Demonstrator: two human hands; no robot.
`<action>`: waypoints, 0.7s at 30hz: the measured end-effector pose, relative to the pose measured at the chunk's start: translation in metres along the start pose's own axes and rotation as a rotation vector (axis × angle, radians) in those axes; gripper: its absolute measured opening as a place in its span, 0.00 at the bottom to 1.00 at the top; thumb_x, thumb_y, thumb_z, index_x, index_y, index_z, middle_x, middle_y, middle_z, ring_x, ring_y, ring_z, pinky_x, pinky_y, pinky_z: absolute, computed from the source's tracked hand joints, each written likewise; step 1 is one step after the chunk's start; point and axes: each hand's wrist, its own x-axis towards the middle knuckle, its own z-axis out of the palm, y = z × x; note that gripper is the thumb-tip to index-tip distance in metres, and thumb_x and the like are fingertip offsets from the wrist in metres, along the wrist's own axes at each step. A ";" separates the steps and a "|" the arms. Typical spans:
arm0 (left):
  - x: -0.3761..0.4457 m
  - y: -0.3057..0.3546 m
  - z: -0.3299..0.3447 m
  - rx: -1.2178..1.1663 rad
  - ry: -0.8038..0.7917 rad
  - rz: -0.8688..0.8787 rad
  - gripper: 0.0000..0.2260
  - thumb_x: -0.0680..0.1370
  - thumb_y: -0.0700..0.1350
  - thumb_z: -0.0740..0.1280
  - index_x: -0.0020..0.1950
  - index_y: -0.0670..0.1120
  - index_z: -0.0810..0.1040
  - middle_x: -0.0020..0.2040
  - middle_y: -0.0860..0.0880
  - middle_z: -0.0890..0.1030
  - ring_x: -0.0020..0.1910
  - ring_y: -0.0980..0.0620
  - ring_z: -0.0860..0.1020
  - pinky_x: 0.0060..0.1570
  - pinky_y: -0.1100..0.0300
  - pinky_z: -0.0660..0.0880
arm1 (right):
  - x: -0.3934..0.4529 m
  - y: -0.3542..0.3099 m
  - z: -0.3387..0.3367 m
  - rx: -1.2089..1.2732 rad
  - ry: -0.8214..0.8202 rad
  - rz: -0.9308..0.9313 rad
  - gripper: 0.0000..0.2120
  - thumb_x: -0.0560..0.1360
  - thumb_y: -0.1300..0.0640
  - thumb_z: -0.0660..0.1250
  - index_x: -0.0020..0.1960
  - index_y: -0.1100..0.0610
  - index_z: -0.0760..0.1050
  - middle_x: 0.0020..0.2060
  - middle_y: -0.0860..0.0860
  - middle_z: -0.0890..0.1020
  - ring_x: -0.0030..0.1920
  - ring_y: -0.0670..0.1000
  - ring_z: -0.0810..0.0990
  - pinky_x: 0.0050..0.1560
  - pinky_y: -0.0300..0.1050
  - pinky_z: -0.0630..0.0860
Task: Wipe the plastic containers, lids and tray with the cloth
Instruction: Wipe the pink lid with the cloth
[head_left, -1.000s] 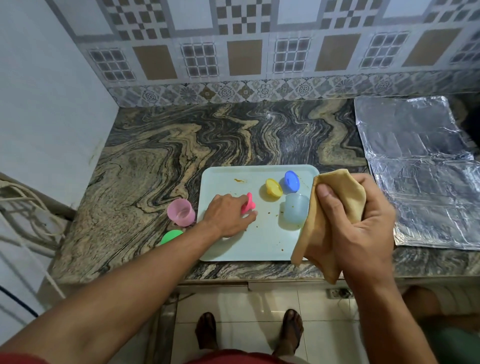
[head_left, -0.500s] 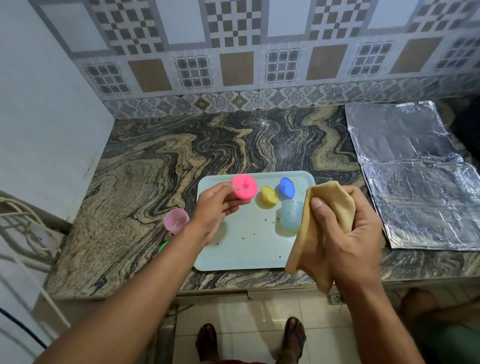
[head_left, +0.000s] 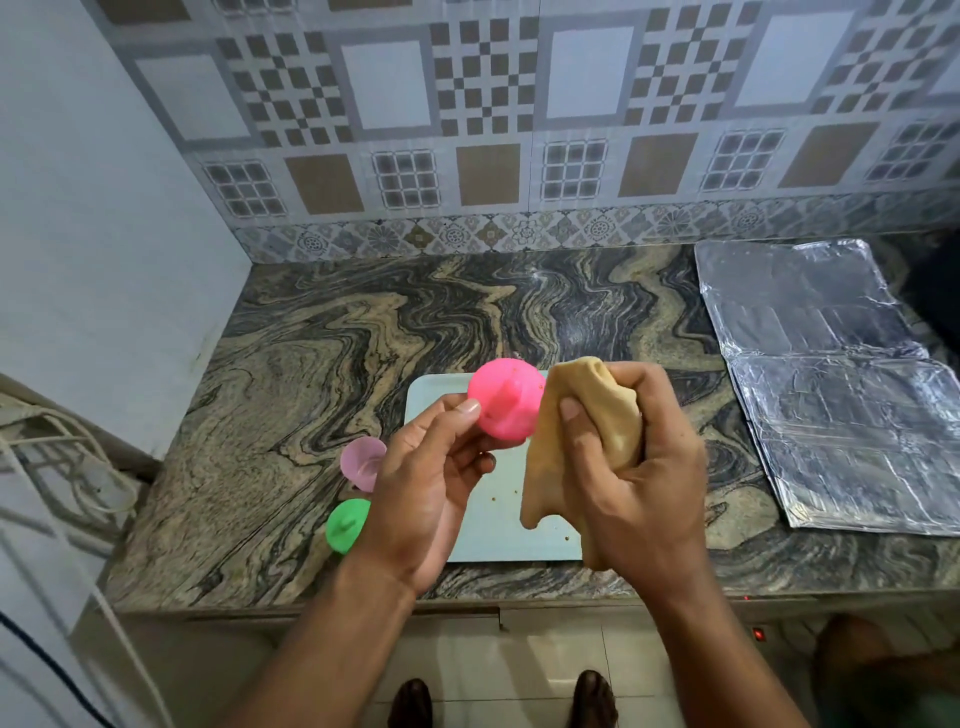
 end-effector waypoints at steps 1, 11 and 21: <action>-0.003 0.000 0.002 0.026 -0.026 0.030 0.07 0.78 0.43 0.69 0.43 0.51 0.85 0.42 0.49 0.84 0.41 0.55 0.80 0.42 0.61 0.72 | 0.001 -0.001 0.001 -0.033 -0.001 -0.031 0.08 0.78 0.58 0.71 0.52 0.48 0.75 0.40 0.38 0.80 0.38 0.44 0.78 0.41 0.35 0.73; -0.014 0.013 -0.002 0.498 -0.187 0.415 0.06 0.82 0.46 0.67 0.46 0.46 0.78 0.37 0.58 0.79 0.36 0.57 0.72 0.42 0.66 0.71 | 0.006 -0.008 0.010 -0.167 0.102 -0.155 0.05 0.78 0.60 0.75 0.50 0.61 0.80 0.42 0.51 0.82 0.39 0.52 0.80 0.40 0.47 0.77; -0.020 0.018 -0.005 0.602 -0.297 0.365 0.06 0.80 0.44 0.68 0.43 0.46 0.79 0.35 0.59 0.78 0.35 0.61 0.73 0.41 0.69 0.70 | 0.044 -0.003 -0.002 -0.173 0.191 -0.034 0.07 0.77 0.56 0.75 0.48 0.55 0.77 0.34 0.43 0.78 0.33 0.39 0.76 0.38 0.30 0.70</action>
